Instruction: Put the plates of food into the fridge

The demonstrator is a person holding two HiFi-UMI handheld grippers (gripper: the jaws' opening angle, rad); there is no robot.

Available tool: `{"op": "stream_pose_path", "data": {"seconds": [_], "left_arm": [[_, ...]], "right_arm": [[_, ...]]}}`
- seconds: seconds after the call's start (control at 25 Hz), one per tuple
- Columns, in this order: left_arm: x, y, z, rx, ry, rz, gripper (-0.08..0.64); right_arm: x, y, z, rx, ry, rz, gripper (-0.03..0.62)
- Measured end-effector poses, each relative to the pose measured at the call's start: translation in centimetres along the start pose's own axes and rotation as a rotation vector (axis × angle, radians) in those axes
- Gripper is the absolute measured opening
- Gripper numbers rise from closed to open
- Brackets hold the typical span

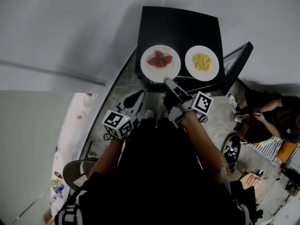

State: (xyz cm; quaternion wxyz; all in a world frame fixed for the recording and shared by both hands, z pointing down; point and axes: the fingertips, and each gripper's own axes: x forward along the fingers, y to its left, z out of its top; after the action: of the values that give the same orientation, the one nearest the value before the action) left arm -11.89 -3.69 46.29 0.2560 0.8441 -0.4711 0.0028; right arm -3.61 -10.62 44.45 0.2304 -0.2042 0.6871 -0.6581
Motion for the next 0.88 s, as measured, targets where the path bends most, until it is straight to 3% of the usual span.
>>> {"op": "stream_pose_path", "data": {"seconds": [0.88], "left_arm": [[0.7, -1.7, -0.5, 0.001, -0.004, -0.02, 0.02]], "right_arm": [[-5.9, 1.7, -3.1, -0.034, 0.128, 0.11, 0.034]]}}
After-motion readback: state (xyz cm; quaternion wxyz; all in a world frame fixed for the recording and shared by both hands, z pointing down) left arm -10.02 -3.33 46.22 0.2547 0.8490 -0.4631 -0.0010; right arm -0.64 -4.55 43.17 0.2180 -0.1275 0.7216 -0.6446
